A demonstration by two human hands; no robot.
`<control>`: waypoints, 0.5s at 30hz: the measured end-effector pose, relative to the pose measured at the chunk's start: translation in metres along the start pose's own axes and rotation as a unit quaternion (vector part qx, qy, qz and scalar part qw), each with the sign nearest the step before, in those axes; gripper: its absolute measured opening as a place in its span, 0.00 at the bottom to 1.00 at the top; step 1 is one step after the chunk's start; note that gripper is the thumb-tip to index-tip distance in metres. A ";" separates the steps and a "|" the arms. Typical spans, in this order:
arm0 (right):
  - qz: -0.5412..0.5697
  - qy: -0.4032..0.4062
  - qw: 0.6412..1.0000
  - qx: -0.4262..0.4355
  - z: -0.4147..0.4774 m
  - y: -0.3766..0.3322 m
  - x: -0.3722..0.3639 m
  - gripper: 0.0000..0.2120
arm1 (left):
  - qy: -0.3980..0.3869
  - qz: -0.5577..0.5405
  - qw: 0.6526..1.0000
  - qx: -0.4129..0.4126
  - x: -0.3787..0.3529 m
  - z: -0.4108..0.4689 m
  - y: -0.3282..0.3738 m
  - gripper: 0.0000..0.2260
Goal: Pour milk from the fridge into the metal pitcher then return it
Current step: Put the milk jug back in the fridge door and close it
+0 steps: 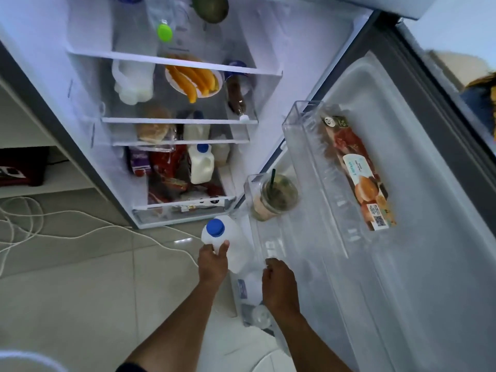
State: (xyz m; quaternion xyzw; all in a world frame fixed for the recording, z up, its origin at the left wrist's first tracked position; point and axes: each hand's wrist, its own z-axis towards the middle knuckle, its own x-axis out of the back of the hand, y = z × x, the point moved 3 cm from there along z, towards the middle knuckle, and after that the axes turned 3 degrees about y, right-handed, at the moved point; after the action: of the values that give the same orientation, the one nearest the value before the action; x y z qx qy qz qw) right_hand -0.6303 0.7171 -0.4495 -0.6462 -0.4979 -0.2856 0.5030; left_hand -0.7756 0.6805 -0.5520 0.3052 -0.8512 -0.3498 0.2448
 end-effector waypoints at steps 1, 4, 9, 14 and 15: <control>-0.004 0.007 1.000 0.003 0.003 -0.001 0.000 0.12 | -0.003 -0.005 1.000 0.003 -0.005 0.005 -0.003 0.16; -0.010 0.014 1.000 0.012 0.009 -0.001 0.003 0.09 | -0.020 -0.005 1.000 0.005 -0.017 0.011 -0.010 0.15; -0.015 0.017 1.000 0.002 0.013 0.000 0.004 0.06 | -0.109 0.055 0.992 -0.039 -0.045 0.029 -0.035 0.20; -0.004 0.020 1.000 0.016 0.015 0.002 0.005 0.05 | -0.199 0.232 0.943 -0.133 -0.066 0.035 -0.037 0.21; -0.001 0.023 1.000 0.017 0.015 0.003 0.004 0.05 | -0.216 0.259 0.928 -0.160 -0.071 0.033 -0.032 0.19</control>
State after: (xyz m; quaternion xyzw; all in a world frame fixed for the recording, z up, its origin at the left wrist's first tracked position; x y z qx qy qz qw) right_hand -0.6277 0.7327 -0.4523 -0.6304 -0.4916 -0.2924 0.5248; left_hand -0.7360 0.7258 -0.6116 -0.0524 -0.8657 -0.4631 0.1825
